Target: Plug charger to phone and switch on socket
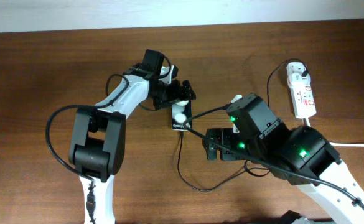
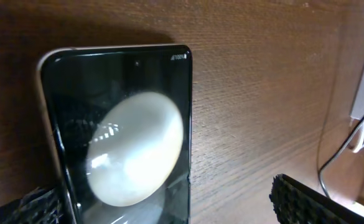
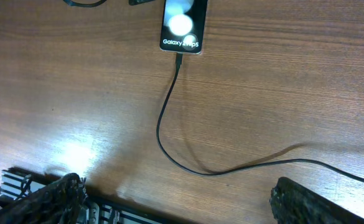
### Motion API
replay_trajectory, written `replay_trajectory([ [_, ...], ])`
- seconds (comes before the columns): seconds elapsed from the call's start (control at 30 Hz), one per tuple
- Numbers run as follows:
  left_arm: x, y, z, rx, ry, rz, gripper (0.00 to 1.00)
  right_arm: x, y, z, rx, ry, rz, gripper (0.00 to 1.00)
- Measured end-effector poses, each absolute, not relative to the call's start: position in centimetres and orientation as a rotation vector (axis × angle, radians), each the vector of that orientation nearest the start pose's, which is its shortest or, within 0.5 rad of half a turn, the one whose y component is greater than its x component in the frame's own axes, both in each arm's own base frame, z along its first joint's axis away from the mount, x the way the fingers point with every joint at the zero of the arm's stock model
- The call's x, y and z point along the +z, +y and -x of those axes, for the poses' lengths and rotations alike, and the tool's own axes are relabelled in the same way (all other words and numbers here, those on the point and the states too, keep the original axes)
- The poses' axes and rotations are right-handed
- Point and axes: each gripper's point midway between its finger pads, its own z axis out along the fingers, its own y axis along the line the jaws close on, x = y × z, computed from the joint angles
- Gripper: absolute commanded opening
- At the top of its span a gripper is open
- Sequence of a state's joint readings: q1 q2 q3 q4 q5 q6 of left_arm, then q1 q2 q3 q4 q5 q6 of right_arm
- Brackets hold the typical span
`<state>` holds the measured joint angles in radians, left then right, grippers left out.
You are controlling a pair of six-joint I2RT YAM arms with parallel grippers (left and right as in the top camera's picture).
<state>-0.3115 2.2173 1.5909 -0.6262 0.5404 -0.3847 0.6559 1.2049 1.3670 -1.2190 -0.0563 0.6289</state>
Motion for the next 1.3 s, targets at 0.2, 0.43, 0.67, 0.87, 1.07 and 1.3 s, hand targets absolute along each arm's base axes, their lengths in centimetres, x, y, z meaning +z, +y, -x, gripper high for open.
replay_trajectory([
  [0.2, 1.8, -22.9, -43.4, -0.851, 2.876, -0.102, 0.99, 24.5, 17.7, -21.5, 0.489, 2.721, 0.057, 0.99],
  [0.43, 1.4, -21.7, -44.3, -0.716, 2.858, -0.143, 0.99, 24.5, 17.7, -21.5, 0.49, 2.721, 0.057, 0.99],
  [0.67, 0.6, -17.8, -44.7, -0.359, 2.894, -0.109, 0.99, 24.5, 17.7, -21.5, 0.489, 2.721, 0.058, 0.99],
  [0.87, 0.8, -12.2, -42.8, -0.145, 2.968, 0.002, 0.99, 24.5, 17.7, -21.5, 0.486, 2.721, 0.057, 0.99],
  [1.07, 11.0, -11.0, -42.3, -0.175, 2.782, 0.022, 0.99, 24.5, 17.7, -21.5, 0.485, 2.72, 0.056, 0.99],
  [1.3, 22.9, -9.5, -37.0, -0.206, 2.592, 0.022, 0.99, 24.5, 17.6, -21.5, 0.481, 2.718, 0.055, 0.99],
])
